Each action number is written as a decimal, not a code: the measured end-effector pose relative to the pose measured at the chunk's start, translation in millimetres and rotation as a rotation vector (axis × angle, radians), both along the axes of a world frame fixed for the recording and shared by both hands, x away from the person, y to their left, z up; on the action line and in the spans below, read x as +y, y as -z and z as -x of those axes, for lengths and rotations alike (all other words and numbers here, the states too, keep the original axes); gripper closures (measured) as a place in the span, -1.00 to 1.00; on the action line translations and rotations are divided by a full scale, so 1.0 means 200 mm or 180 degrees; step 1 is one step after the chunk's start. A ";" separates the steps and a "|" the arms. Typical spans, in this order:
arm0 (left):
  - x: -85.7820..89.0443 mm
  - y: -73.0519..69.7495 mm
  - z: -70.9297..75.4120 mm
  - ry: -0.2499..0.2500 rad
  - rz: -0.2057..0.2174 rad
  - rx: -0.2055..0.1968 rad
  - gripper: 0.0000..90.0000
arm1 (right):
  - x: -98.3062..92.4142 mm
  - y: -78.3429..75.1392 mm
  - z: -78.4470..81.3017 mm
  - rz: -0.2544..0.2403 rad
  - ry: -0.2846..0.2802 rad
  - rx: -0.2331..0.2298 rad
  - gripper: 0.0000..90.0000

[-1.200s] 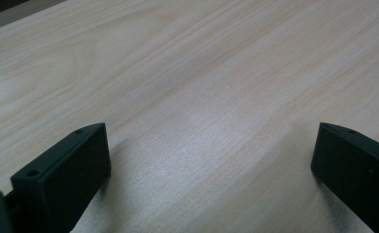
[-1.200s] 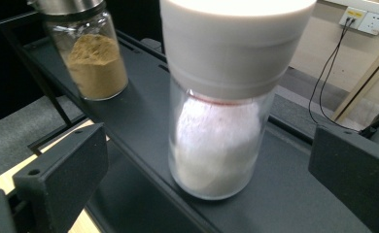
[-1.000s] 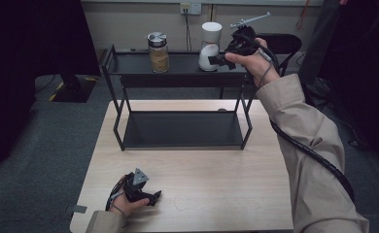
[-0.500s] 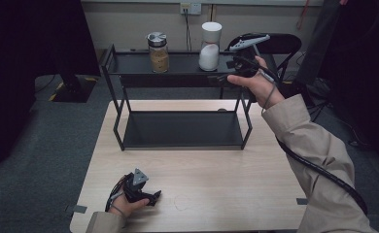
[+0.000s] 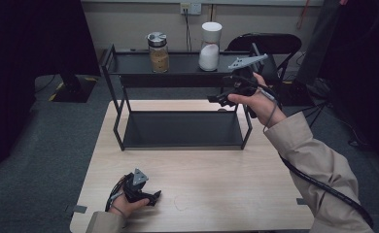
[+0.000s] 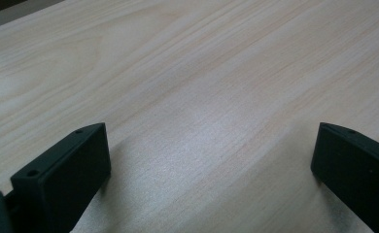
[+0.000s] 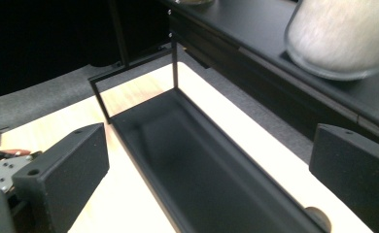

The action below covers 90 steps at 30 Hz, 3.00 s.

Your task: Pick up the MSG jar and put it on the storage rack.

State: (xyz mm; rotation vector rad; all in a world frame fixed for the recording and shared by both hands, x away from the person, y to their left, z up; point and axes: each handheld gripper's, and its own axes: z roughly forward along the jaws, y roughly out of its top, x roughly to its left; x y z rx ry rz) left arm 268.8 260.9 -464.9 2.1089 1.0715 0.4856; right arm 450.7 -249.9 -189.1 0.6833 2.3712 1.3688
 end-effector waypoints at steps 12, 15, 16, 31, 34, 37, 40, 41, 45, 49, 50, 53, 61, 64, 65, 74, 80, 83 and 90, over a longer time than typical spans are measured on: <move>-0.01 0.00 0.00 -0.0019 0.0021 -0.0001 -1.00 | -0.07 0.15 0.07 0.0073 -0.0193 0.0128 -1.00; -0.01 0.00 0.00 -0.0020 0.0022 -0.0002 -1.00 | -0.10 0.22 0.10 0.0082 -0.0281 0.0133 -1.00; -0.01 0.00 0.00 -0.0020 0.0022 -0.0002 -1.00 | -0.10 0.22 0.10 0.0082 -0.0281 0.0133 -1.00; -0.01 0.01 0.00 -0.0031 0.0034 -0.0006 -1.00 | -0.30 0.59 0.26 0.0019 -0.0372 0.0435 -1.00; -0.01 0.01 0.00 -0.0032 0.0033 -0.0005 -1.00 | -0.34 0.68 0.30 0.0006 -0.0323 0.0416 -1.00; -0.01 0.01 0.00 -0.0033 0.0031 -0.0005 -1.00 | -0.36 0.72 0.32 -0.0008 -0.0291 0.0414 -1.00; -0.01 0.00 0.00 -0.0030 0.0023 -0.0005 -1.00 | -0.38 0.79 0.36 0.0021 -0.0245 0.0363 -1.00; -0.01 0.00 0.00 -0.0030 0.0023 -0.0005 -1.00 | -0.38 0.79 0.36 0.0021 -0.0245 0.0363 -1.00; -0.01 0.00 0.00 -0.0032 0.0023 -0.0004 -1.00 | -0.41 0.88 0.40 -0.0001 -0.0206 0.0370 -1.00; -0.01 0.01 0.00 -0.0040 0.0035 -0.0006 -1.00 | -0.43 0.94 0.42 -0.0013 -0.0166 0.0381 -1.00; -0.01 0.01 0.00 -0.0040 0.0035 -0.0006 -1.00 | -0.43 0.97 0.43 -0.0006 -0.0155 0.0392 -1.00; -0.01 0.01 0.00 -0.0040 0.0032 -0.0005 -1.00 | -0.44 1.02 0.44 0.0043 -0.0143 0.0371 -1.00; -0.01 0.01 0.00 -0.0041 0.0033 -0.0005 -1.00 | -0.45 1.12 0.47 0.0060 -0.0119 0.0365 -1.00; -0.01 0.00 0.00 -0.0035 0.0021 -0.0004 -1.00 | -0.46 1.16 0.48 0.0062 -0.0091 0.0394 -1.00; -0.01 0.01 0.00 -0.0042 0.0034 -0.0005 -1.00 | -0.46 1.16 0.48 0.0081 -0.0096 0.0397 -1.00; -0.01 0.01 0.00 -0.0043 0.0034 -0.0005 -1.00 | -0.46 1.21 0.47 0.0237 -0.0098 0.0411 -1.00; -0.01 0.01 0.00 -0.0044 0.0034 -0.0005 -1.00 | -0.41 1.23 0.49 0.0552 -0.0099 0.0377 -0.99; -0.01 0.00 0.00 -0.0037 0.0022 -0.0003 -1.00 | -0.38 1.25 0.50 0.0662 -0.0097 0.0403 -0.98; -0.01 0.01 0.00 -0.0045 0.0033 -0.0005 -1.00 | -0.34 1.28 0.50 0.0815 -0.0096 0.0406 -0.97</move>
